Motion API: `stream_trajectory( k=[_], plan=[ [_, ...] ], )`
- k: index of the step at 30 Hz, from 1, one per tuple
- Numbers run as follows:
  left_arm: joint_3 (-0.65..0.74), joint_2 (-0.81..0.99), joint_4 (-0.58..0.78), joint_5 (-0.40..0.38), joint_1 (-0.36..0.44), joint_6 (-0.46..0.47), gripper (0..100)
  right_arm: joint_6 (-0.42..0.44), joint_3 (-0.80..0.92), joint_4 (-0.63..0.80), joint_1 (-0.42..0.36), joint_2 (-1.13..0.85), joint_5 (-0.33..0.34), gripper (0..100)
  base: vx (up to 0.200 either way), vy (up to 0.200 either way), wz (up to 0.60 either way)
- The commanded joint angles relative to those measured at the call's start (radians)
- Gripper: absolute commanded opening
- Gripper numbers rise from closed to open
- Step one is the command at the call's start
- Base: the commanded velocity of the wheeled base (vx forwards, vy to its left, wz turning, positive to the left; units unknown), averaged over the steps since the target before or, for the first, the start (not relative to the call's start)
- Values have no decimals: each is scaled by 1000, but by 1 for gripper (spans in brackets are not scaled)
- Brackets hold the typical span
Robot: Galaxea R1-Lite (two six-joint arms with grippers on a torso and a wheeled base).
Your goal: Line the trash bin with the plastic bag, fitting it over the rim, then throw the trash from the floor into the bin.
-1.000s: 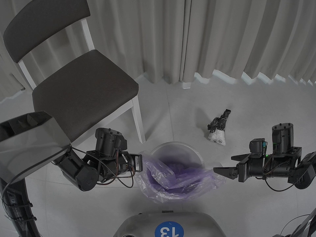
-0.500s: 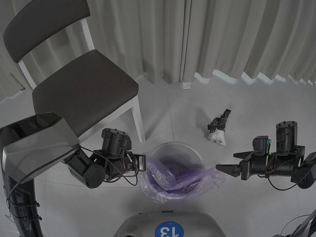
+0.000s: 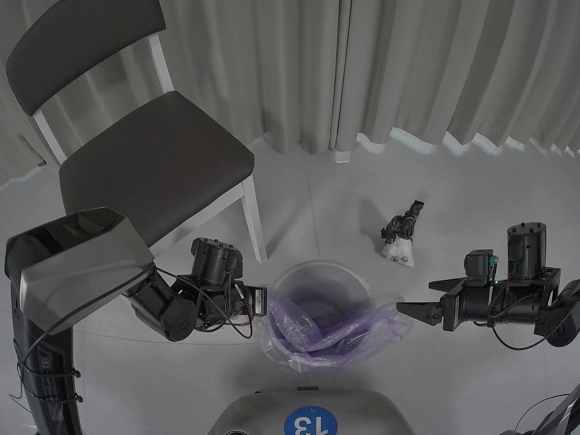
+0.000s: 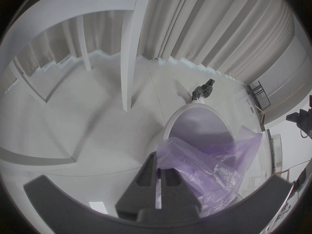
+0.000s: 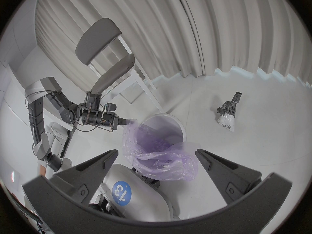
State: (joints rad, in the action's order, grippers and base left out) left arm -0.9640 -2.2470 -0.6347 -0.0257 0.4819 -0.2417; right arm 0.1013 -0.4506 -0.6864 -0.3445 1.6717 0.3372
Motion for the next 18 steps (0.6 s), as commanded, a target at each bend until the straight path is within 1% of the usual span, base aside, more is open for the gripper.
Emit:
stream_trajectory(
  k=[1, 9, 10, 18],
  plan=[
    [-27, -19, 6, -2, 14, -1, 0, 0, 1, -1, -1, 2, 0, 100, 0, 0, 0],
    [-42, -57, -11, -3, 24, -5, 0, -2, 7, -1, -1, -1, 2, 100, 0, 0, 0],
    [-41, -57, -13, -3, 23, -4, 100, -2, 7, -1, -1, 0, 2, 100, 0, 0, 0],
    [24, 32, -13, -5, 6, -8, 100, -3, 9, 2, -1, 0, 3, 100, 0, 0, 0]
  ],
)
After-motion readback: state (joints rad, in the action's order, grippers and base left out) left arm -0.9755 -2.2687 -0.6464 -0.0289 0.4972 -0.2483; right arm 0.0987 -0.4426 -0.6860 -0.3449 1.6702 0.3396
